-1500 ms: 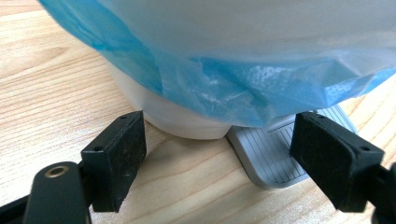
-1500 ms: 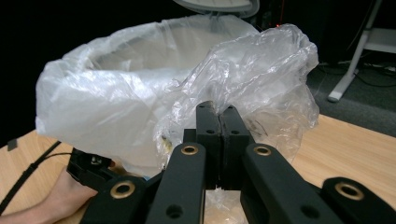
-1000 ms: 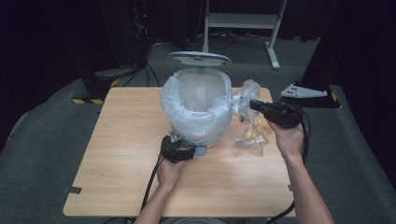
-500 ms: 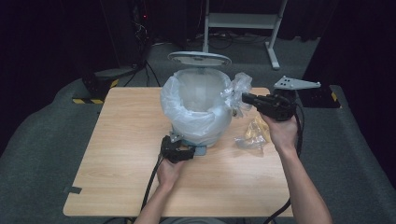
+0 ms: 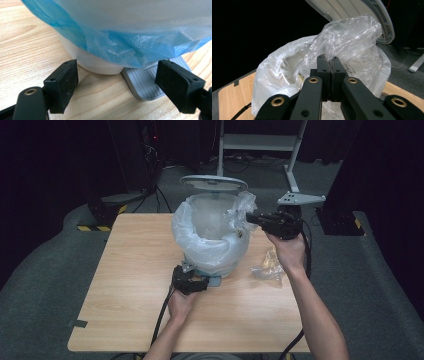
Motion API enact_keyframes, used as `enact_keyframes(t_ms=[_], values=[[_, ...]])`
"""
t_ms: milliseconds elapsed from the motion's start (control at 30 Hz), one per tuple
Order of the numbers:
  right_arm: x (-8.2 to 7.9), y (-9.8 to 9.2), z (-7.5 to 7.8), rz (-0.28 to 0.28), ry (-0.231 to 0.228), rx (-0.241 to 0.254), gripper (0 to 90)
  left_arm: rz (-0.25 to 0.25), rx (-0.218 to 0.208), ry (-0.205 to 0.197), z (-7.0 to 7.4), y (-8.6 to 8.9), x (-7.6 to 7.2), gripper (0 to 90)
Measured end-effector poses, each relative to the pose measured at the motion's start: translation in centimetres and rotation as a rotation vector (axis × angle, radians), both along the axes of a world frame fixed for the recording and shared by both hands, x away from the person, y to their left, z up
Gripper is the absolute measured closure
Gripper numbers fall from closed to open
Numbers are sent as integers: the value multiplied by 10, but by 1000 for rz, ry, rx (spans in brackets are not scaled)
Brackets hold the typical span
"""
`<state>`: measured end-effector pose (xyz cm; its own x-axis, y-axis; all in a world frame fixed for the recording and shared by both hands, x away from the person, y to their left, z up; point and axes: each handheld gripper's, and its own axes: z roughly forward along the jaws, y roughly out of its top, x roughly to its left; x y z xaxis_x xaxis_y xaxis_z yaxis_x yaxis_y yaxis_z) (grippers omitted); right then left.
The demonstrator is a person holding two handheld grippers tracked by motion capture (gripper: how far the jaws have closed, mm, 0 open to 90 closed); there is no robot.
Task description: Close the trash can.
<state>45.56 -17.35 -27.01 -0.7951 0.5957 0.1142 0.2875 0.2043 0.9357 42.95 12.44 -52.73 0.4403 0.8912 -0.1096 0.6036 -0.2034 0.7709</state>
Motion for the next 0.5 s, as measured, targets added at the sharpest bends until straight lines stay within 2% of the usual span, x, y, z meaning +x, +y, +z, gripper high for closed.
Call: enact_keyframes(t_ms=[500], values=[[12,27,-1,39,8,-18,890,-1,-3,1,0,0,0,190]])
